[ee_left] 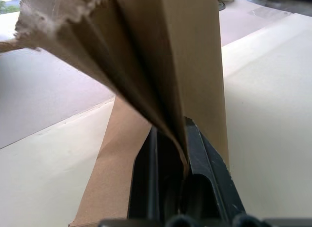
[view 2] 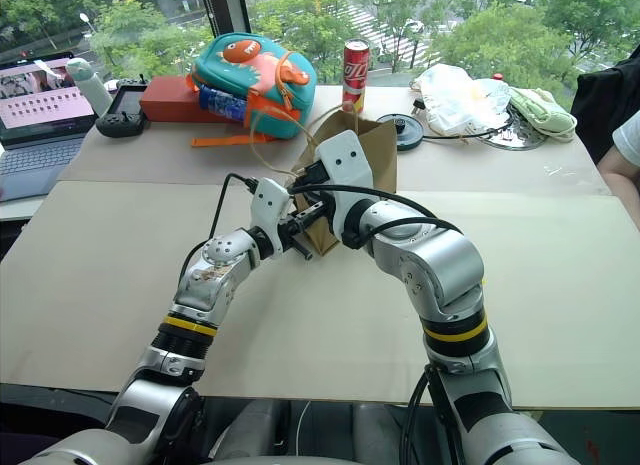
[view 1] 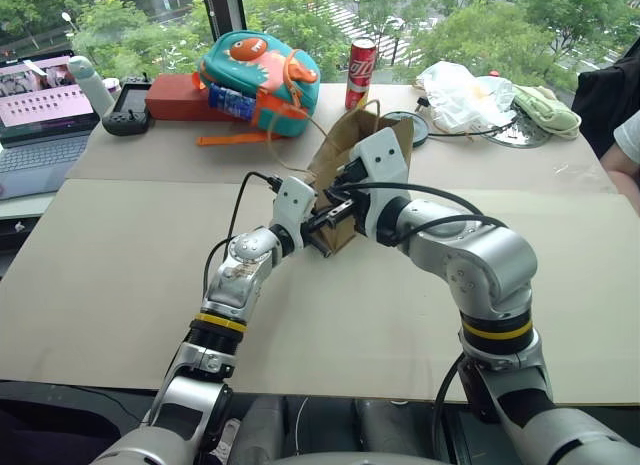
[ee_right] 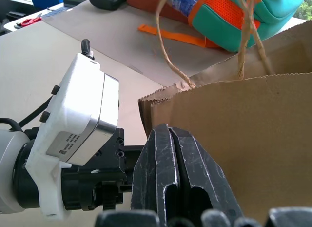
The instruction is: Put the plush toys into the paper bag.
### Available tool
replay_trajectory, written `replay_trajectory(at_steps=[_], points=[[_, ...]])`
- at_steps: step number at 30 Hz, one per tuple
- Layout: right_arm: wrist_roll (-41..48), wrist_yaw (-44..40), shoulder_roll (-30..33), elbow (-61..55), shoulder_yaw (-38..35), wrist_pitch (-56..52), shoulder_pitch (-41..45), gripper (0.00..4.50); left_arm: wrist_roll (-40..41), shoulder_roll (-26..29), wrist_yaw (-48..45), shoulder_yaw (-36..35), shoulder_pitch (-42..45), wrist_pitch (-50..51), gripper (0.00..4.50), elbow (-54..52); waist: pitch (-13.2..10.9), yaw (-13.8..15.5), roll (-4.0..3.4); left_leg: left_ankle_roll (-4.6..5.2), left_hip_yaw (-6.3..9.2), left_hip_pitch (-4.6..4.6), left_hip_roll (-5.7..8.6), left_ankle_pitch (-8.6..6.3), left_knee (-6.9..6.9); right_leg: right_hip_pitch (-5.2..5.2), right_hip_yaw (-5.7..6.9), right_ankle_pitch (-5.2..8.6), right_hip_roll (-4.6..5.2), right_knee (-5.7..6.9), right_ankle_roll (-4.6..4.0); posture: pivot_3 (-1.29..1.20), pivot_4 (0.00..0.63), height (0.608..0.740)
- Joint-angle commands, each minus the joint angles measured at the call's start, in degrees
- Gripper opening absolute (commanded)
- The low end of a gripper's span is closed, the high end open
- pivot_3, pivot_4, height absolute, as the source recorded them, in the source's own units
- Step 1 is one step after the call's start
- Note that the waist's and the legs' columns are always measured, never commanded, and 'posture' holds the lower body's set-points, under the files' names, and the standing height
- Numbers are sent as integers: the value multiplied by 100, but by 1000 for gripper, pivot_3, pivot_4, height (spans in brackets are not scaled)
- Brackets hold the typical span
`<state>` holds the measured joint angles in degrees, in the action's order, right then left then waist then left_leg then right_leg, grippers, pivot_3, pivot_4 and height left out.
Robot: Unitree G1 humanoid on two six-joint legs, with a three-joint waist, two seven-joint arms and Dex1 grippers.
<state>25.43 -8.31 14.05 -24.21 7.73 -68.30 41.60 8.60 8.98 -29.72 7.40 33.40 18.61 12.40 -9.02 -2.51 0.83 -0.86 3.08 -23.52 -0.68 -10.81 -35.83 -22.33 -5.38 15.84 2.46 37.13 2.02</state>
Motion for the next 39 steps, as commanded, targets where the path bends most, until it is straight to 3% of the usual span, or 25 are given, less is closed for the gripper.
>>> replay_trajectory(at_steps=[1,9,16,21,29,39], points=[[-22,29,-11,-286,-257,-65,25,0,-42,24,0,-56,119,-183,10,7,0,0,0,0,0,0,0,0,0,0,0,0,0,0,0,0,150,739],[73,40,103,-714,-678,-332,-217,0,142,114,-78,-322,252,-436,10,-72,0,2,0,0,1,-2,0,0,0,0,1,0,0,-1,0,0,150,739],[386,-276,580,-1336,-1744,-589,-699,0,640,786,-1183,-548,299,-617,10,-624,0,-1,0,0,2,-9,0,0,3,-2,3,0,0,-5,0,0,150,739],[422,-276,1052,-1151,-3006,-701,-610,0,1188,1762,-2729,-664,136,-612,10,-1016,-1,-10,0,0,-2,-7,-1,0,6,-3,2,0,-1,-6,0,0,150,739],[166,110,1306,-658,-3790,-489,-410,0,1323,3102,-4954,-464,-355,-1257,10,-913,-1,-45,-1,0,-15,5,-6,0,13,-4,-6,2,-4,-8,-1,0,150,739],[533,22,882,-1363,-3517,-702,-783,0,1195,2918,-5015,-443,-1238,-2161,10,-1135,-2,12,-2,0,-13,-1,-8,0,18,-5,-6,5,-1,-11,-6,0,150,739]])
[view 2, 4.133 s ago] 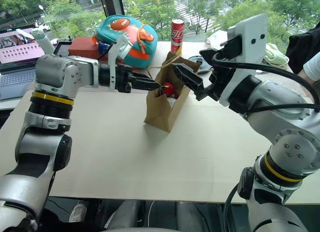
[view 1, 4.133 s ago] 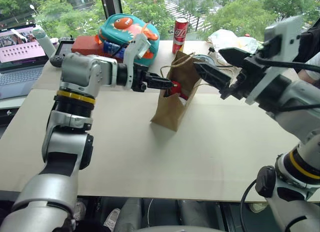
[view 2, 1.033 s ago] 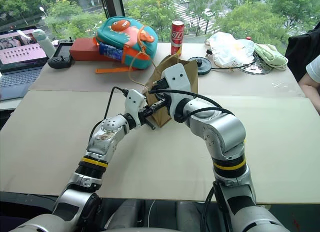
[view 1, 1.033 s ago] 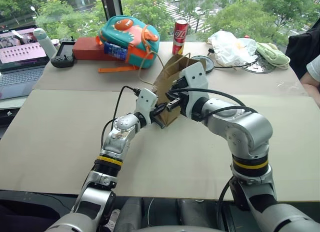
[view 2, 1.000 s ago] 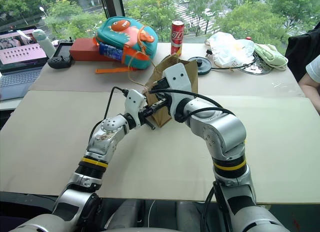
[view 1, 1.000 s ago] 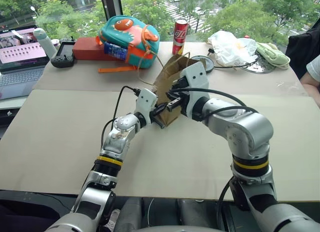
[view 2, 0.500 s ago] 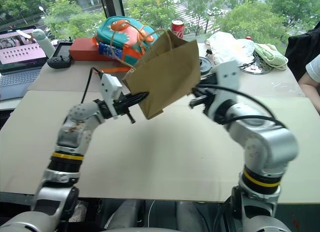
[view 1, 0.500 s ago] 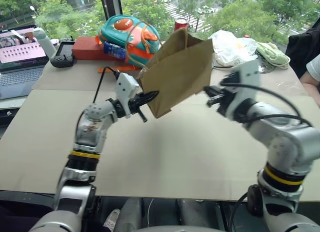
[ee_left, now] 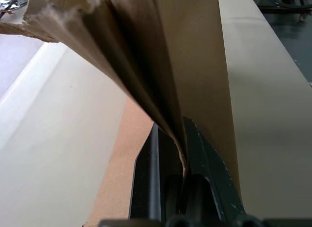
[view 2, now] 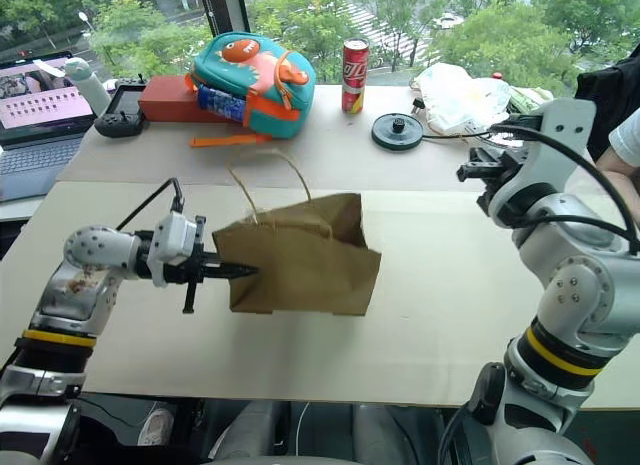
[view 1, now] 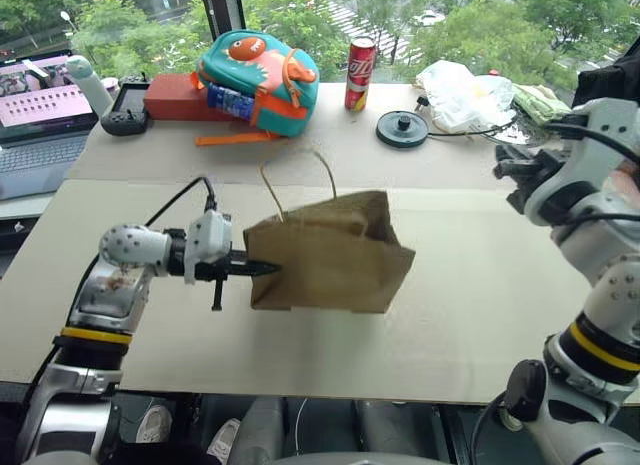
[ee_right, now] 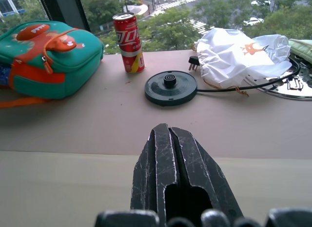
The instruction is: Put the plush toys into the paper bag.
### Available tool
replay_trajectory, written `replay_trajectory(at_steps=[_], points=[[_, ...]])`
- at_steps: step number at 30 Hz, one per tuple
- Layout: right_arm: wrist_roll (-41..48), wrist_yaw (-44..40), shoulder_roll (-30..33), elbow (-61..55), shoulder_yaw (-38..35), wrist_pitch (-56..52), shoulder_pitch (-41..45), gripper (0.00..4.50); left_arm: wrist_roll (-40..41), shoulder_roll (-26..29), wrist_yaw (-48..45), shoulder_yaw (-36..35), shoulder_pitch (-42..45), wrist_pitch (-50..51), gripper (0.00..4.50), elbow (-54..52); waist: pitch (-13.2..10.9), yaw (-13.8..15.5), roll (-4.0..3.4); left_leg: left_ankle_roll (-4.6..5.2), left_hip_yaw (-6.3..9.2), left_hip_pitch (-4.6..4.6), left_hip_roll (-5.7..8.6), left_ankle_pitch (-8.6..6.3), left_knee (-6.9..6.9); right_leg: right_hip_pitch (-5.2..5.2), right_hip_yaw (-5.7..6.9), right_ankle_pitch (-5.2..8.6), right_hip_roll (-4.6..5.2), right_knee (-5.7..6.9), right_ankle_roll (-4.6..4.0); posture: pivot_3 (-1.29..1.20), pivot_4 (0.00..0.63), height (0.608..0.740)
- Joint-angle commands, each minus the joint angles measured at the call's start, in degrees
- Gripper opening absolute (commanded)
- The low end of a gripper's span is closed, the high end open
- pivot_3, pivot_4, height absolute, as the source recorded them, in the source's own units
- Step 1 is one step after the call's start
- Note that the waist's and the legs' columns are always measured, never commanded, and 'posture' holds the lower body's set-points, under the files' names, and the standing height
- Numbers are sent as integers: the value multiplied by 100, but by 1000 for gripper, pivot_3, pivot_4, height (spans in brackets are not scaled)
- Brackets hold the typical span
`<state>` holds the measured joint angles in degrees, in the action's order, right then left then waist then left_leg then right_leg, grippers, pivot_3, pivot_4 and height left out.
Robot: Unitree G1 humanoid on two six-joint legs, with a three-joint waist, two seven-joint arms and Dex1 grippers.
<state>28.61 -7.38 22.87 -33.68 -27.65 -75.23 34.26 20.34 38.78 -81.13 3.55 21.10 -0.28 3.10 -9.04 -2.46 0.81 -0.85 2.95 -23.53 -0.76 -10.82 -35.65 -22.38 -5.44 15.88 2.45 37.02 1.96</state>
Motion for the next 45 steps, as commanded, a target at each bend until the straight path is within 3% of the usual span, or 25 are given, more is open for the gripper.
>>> replay_trajectory(at_steps=[1,8,9,10,14,18,21,23,28,35,40,45], points=[[258,-97,-24,-473,61,-48,-87,0,-34,-102,189,-45,-24,-330,10,-174,0,10,0,0,1,-1,0,0,-2,0,2,0,0,0,0,0,150,739],[575,-294,62,-605,157,-202,-254,0,-133,-150,306,10,-96,-471,10,-86,0,-16,0,0,0,3,-2,0,-2,2,1,0,-3,2,0,0,150,739],[614,-327,96,-610,156,-219,-274,0,-126,-140,312,17,-103,-425,564,-102,0,-16,0,0,0,3,-2,0,-2,2,1,0,-3,2,0,0,150,739],[642,-368,138,-618,150,-229,-298,0,-120,-132,320,22,-105,-401,681,-123,0,-14,0,0,0,3,-2,0,-2,2,2,0,-3,2,0,0,150,739],[948,-842,601,-723,102,-165,-515,0,-153,-119,397,21,-64,-380,2201,-164,0,-11,0,0,0,2,-1,0,-3,2,1,0,-2,1,1,0,150,739],[1954,-2631,1741,-1263,-56,232,-1308,0,-216,-100,435,25,-24,-428,3540,-87,0,26,0,1,4,-2,2,-1,-1,5,5,2,0,-8,3,0,150,739],[2544,-3496,2193,-1387,-287,667,-1754,0,-221,-95,432,41,-24,-417,4447,-83,-1,7,2,7,2,-3,-1,-4,-3,10,6,2,-1,-17,4,0,150,739],[2807,-3861,2388,-1390,-353,975,-1878,0,-188,-48,393,48,-38,-334,4447,-122,-1,-19,2,7,-1,1,-2,-4,-9,13,3,3,-1,-14,6,0,150,739],[2524,-4171,2824,-1150,-80,1622,-2130,0,153,258,221,-38,14,407,4447,-453,-3,-14,6,6,-4,16,-9,-3,-13,18,1,26,-10,-4,45,0,150,739],[2191,-4203,3242,-793,231,2169,-2128,0,1049,1417,-297,-411,698,2164,4447,-1097,-9,-4,16,6,-2,8,-8,-4,-12,13,3,28,-9,-7,48,0,150,739],[2142,-4285,3430,-659,357,2352,-2102,0,1697,2156,-724,-564,1220,3504,4447,-985,-12,-15,18,6,-5,8,-8,-5,-6,13,2,29,-9,-13,48,0,150,739],[2282,-4393,3640,-610,333,2426,-1992,0,1786,2381,-760,-728,1658,4008,4447,-322,-13,-5,18,6,-5,10,-8,-5,-9,13,4,31,-9,-9,49,0,150,739]])
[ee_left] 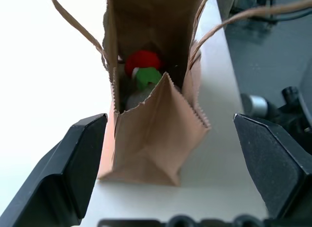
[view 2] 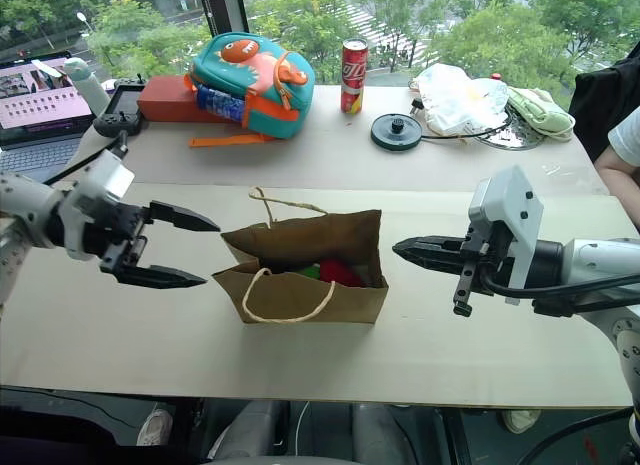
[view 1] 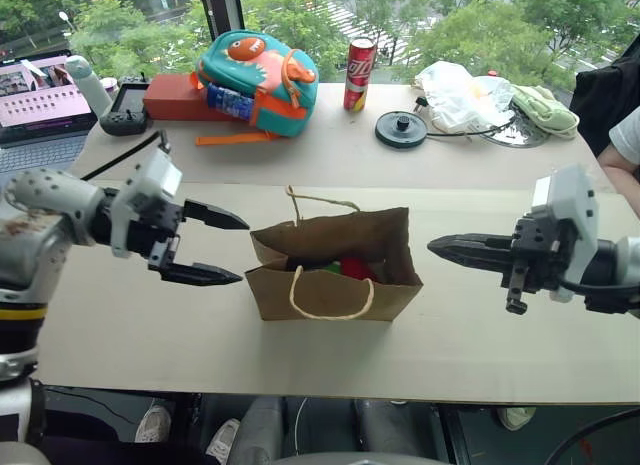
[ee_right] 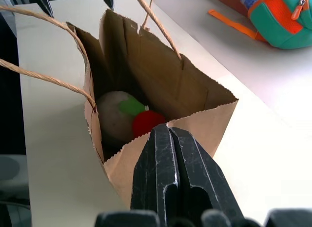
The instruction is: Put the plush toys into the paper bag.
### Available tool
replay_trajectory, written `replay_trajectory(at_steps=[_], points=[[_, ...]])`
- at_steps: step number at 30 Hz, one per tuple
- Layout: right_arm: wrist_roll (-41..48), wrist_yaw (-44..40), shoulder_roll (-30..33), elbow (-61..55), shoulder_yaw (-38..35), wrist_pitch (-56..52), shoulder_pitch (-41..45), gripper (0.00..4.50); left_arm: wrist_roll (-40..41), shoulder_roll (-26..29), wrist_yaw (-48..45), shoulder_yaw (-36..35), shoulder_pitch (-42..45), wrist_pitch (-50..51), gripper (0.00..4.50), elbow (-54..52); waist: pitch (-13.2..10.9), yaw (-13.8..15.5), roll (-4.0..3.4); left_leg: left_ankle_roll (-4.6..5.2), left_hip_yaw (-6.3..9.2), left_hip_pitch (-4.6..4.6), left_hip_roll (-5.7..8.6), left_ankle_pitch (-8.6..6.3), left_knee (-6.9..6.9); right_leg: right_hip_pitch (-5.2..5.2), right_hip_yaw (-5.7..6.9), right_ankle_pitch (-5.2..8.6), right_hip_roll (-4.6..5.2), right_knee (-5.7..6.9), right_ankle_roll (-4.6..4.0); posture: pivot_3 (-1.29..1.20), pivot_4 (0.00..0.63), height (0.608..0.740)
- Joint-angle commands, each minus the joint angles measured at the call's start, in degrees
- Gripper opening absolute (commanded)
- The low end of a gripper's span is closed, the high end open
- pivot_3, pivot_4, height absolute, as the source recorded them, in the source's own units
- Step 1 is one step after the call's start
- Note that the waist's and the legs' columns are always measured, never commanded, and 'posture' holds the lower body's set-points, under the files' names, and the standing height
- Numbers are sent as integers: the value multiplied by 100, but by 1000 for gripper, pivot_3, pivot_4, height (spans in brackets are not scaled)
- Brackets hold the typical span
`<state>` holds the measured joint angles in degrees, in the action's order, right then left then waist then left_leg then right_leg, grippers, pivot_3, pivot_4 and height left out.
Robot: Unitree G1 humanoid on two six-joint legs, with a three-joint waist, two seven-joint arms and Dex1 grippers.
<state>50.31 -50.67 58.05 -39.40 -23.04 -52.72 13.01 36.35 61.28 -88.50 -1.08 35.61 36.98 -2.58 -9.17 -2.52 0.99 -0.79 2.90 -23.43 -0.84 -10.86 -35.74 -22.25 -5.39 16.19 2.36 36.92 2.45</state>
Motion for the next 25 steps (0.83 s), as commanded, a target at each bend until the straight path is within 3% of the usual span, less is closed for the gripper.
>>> replay_trajectory(at_steps=[1,25], points=[[136,-60,138,-32,-128,181,155,0,223,145,-30,-299,245,375,4447,289,0,1,0,0,0,1,0,0,0,0,0,0,0,0,0,0,150,739],[109,-67,149,146,138,358,301,0,542,85,43,-519,185,732,4447,83,-2,7,3,0,0,-4,0,0,-1,-3,-2,0,1,5,-2,0,150,739]])
